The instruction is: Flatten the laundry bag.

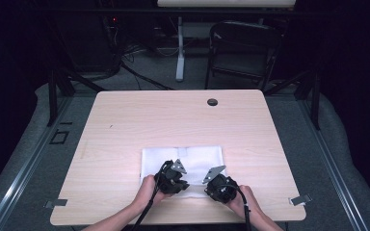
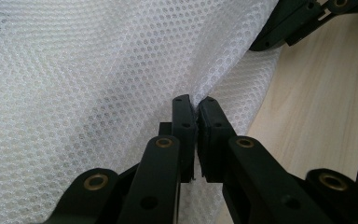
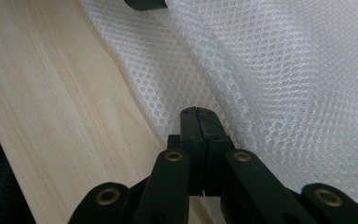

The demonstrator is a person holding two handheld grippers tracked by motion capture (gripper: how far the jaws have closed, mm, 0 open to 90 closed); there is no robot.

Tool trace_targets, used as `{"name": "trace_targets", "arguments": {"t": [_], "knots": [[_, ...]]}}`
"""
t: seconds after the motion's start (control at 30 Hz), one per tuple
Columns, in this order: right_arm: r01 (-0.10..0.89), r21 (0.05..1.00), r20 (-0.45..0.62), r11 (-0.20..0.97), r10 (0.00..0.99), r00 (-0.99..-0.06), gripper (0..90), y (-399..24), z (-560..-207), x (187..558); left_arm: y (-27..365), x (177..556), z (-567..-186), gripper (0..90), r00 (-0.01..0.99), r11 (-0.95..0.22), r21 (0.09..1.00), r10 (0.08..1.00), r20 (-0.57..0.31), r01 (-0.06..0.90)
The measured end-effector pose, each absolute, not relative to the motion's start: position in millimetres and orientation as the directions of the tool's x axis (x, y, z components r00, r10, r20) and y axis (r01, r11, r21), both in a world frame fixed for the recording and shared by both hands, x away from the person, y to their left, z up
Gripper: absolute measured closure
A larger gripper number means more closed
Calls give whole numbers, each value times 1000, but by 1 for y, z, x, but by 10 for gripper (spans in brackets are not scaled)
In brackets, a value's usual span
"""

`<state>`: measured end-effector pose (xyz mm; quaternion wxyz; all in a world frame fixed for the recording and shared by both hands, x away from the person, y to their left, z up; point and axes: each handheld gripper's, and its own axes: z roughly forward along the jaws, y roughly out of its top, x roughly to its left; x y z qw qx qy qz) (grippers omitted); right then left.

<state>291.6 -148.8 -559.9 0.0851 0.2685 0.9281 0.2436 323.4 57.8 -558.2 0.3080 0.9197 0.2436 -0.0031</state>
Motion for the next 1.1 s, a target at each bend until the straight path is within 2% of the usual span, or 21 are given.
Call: {"name": "trace_targets", "arguments": {"t": [0.4,0.73,1.1], "knots": [[461,470,-35,753,538,-842,900,-147,-558,291,59,318,-552,868,878,-674,589,457,-142,446],[472,448,12,759,523,-853,900,-152,-557,294,63,322,-542,868,873,-661,604,471,-130,446],[465,457,15,758,517,-856,900,-152,-557,293,75,333,-527,869,849,-611,636,510,-137,470]]}}
